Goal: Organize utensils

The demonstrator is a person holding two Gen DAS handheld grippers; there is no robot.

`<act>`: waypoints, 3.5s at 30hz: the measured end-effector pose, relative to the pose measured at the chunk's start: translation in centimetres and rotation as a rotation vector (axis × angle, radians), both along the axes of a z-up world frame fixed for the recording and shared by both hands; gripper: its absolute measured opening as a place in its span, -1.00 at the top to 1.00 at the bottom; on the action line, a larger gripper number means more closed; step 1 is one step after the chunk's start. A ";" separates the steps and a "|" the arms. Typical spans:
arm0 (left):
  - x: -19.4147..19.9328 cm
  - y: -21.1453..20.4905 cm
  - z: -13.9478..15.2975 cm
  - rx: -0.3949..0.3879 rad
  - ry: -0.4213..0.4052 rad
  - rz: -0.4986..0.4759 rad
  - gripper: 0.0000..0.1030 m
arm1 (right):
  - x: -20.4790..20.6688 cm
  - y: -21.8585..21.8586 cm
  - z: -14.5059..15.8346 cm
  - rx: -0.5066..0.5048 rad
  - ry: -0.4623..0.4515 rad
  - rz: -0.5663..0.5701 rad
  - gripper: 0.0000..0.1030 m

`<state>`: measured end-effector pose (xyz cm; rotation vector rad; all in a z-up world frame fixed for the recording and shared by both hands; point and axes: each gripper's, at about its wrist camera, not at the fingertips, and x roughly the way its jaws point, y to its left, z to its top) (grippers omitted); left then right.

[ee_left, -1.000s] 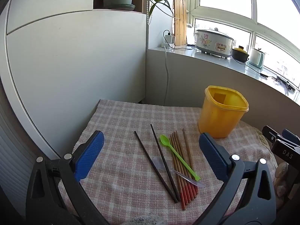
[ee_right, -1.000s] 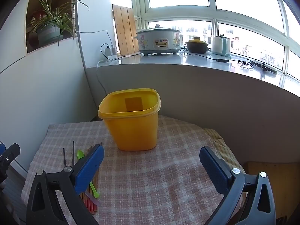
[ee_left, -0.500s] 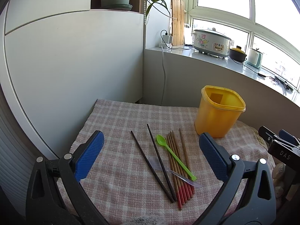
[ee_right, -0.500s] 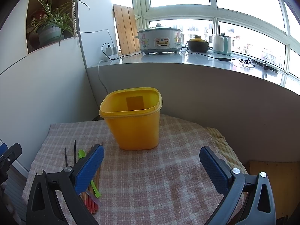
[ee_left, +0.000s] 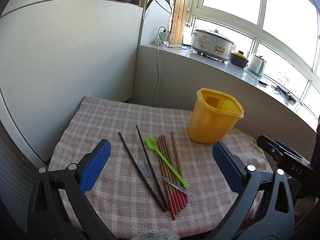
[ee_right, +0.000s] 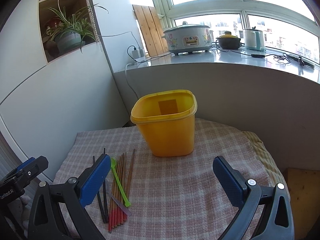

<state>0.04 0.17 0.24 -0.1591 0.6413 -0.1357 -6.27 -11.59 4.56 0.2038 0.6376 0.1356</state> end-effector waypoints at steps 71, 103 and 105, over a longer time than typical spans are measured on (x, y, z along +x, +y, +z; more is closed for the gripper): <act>3.3 6.4 -9.4 -0.118 0.258 0.073 -0.30 | 6.3 2.7 -5.7 -0.024 0.184 0.171 -0.82; 15.3 6.0 -15.8 -0.033 0.466 0.058 0.31 | 12.4 14.3 -10.3 -0.045 0.447 0.520 0.20; 15.7 6.2 -16.0 -0.033 0.465 0.058 0.43 | 12.7 14.5 -10.7 -0.039 0.468 0.520 0.21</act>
